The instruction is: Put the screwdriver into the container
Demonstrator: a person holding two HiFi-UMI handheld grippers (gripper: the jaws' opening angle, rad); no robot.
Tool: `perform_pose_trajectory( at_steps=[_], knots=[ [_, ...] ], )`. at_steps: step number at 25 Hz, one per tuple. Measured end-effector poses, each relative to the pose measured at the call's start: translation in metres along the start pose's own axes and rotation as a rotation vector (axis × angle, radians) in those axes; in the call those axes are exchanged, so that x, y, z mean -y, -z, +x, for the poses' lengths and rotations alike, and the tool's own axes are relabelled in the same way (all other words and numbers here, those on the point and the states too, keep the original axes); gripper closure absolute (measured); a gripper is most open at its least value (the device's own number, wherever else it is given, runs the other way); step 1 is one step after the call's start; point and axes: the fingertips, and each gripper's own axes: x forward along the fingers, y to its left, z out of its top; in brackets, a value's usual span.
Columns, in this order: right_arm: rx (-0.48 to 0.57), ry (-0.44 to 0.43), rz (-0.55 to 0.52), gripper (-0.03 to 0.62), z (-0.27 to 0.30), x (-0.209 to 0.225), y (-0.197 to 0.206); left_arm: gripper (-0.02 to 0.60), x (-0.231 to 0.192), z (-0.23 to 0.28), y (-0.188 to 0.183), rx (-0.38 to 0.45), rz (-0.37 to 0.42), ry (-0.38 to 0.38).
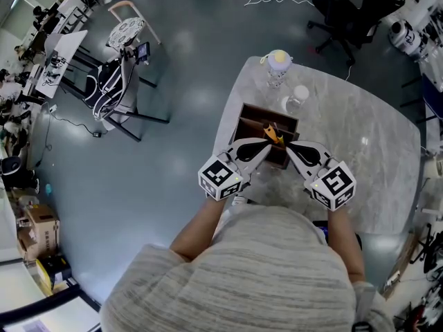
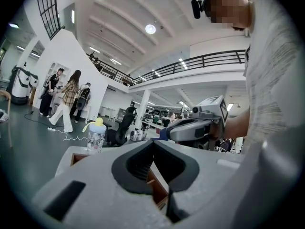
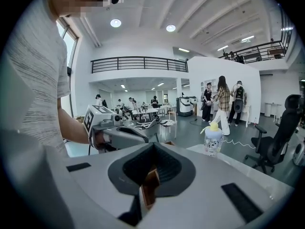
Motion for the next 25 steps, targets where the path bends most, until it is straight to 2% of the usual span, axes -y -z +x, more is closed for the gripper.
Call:
perform_pose_trajectory(
  at_steps=[25],
  knots=[
    [-0.017,-0.004,-0.014,0.583,-0.0023,-0.0011,0.0041,0.566,0.005,0.0005,0.0025,-0.004,0.004,-0.001]
  ],
)
